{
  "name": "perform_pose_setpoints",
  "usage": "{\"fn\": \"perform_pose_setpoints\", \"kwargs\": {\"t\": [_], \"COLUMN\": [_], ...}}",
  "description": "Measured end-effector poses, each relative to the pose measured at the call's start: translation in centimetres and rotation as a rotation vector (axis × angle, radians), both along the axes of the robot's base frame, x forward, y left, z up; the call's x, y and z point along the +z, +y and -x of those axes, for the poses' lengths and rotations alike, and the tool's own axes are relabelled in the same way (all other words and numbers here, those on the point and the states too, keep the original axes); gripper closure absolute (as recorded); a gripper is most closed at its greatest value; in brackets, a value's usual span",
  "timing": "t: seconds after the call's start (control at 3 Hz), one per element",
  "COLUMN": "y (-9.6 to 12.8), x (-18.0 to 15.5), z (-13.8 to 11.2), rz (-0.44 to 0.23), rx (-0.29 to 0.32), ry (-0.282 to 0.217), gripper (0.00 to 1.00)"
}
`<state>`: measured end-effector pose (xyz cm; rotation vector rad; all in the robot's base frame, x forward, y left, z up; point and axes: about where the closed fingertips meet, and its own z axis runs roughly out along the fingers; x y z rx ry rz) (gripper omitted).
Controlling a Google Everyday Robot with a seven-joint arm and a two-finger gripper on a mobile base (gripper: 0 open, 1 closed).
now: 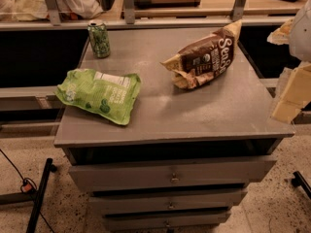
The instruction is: Knock green can over
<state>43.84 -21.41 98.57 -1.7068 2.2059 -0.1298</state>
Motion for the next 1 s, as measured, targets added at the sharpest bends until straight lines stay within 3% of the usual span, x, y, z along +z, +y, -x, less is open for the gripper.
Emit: {"fn": "perform_pose_setpoints", "kwargs": {"t": [0.33,0.67,1.0], "y": [0.0,1.9,6.2], "x": [0.0,-0.2,-0.7], "z": [0.0,-3.7,-11.1], "rz": [0.0,-0.04,-0.102], "rx": [0.0,0.023,0.047], "ry": [0.0,-0.016,-0.041], "gripper": [0.0,0.0,0.0]}}
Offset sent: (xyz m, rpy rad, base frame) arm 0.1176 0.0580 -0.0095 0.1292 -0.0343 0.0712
